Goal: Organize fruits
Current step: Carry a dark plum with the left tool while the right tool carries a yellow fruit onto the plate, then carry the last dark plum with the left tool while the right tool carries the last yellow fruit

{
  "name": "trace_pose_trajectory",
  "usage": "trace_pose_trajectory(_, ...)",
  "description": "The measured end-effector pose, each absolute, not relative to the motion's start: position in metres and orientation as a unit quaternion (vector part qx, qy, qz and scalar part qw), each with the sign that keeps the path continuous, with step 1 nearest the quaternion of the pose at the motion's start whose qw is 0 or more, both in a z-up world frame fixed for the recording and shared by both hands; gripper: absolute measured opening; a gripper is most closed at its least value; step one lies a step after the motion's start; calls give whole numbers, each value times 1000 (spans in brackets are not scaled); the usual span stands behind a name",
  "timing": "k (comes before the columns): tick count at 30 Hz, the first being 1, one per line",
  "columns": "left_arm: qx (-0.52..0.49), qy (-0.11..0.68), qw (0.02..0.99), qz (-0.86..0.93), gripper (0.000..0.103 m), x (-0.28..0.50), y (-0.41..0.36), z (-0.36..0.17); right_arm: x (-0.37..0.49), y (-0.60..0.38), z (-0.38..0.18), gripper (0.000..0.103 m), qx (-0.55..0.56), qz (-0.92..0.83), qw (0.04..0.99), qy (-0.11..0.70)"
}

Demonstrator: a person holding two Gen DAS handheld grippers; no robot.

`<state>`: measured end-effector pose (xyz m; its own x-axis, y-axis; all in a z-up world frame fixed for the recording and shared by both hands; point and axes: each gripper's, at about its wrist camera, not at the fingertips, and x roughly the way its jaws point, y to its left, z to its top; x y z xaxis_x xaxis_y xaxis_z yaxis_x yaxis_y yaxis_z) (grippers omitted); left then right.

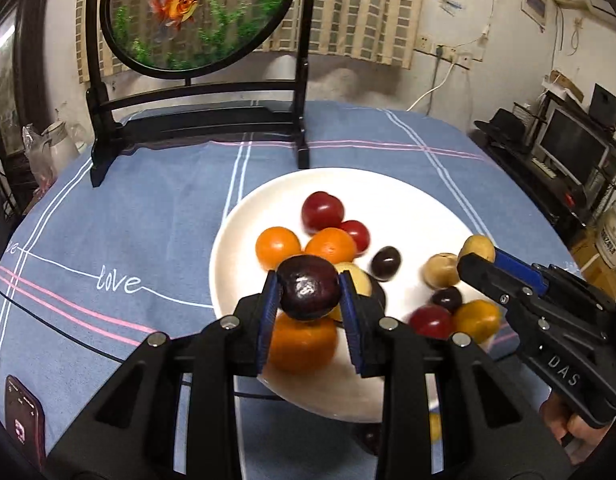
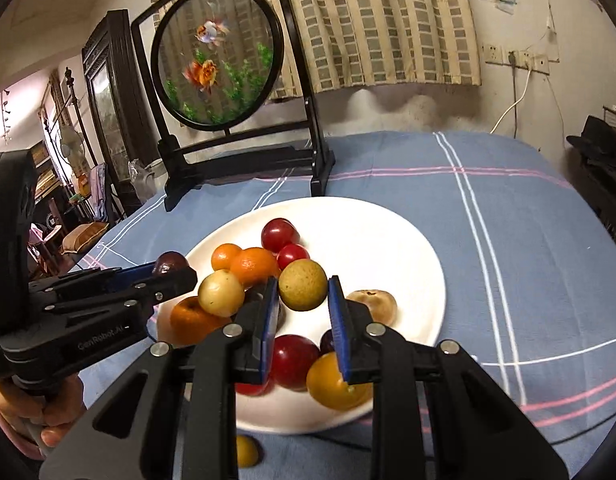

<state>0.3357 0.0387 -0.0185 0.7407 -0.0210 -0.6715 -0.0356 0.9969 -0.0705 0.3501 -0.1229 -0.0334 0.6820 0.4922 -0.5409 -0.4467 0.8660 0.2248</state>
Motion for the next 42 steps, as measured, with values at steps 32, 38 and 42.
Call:
trace_pose_trajectory(32,-41,351,934,55,92,270,74,-20,278,-90,-75,37,-65,292,865,403)
trace_pose_trajectory(38,-33,348,935,53,92,269,69,-19,281,-86,-80,36,-70,286,863,411)
trace_pose_trajectory(42,-28,345,936,55,92,267,69,-19,281,-87,-81,28,-68,285,862,413)
